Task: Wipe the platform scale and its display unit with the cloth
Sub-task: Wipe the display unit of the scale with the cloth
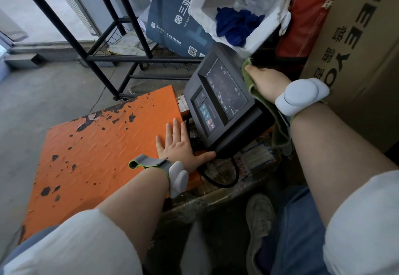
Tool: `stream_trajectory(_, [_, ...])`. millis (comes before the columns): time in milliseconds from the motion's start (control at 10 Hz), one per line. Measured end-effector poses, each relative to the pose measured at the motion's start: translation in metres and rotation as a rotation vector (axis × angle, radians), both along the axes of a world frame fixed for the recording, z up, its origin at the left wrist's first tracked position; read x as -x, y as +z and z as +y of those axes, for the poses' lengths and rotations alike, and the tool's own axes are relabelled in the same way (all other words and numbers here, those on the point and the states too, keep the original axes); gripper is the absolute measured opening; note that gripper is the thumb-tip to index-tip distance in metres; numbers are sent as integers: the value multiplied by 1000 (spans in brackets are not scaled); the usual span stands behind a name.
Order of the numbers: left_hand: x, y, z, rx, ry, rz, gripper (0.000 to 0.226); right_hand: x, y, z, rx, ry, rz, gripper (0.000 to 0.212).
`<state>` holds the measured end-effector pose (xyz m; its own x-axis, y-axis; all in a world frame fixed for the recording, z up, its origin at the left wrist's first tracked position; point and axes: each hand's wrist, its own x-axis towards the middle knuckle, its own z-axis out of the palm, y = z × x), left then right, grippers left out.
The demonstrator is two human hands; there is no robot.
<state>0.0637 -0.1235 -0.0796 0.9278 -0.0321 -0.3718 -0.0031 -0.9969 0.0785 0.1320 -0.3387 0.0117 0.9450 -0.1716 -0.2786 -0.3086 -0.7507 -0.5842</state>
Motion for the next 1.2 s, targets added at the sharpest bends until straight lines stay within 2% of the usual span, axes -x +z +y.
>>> stream_trajectory(200, [0,-1,1,5,3,-4,119,1,-1,4,80,-85,-45,59])
stream_trajectory(400, [-1,-1,0,0,4,-7,118,7,4,9,100,68,-93,54])
stream_trajectory(500, [0,0,0,-8,1,1,118,10,8,8,42,168,-143,47])
stream_trajectory(700, [-1,1,0,-5,1,15,118,4,6,-3,-31,132,-220,37])
stream_trajectory(900, [-1,1,0,-13,5,17,118,-11,3,-2,-28,127,-170,41])
stream_trajectory(1100, [-2,2,0,-8,-1,24,118,-8,10,3,-143,259,-219,43])
stream_trajectory(1200, [-1,1,0,-9,2,14,118,-10,8,-1,-187,188,-194,40])
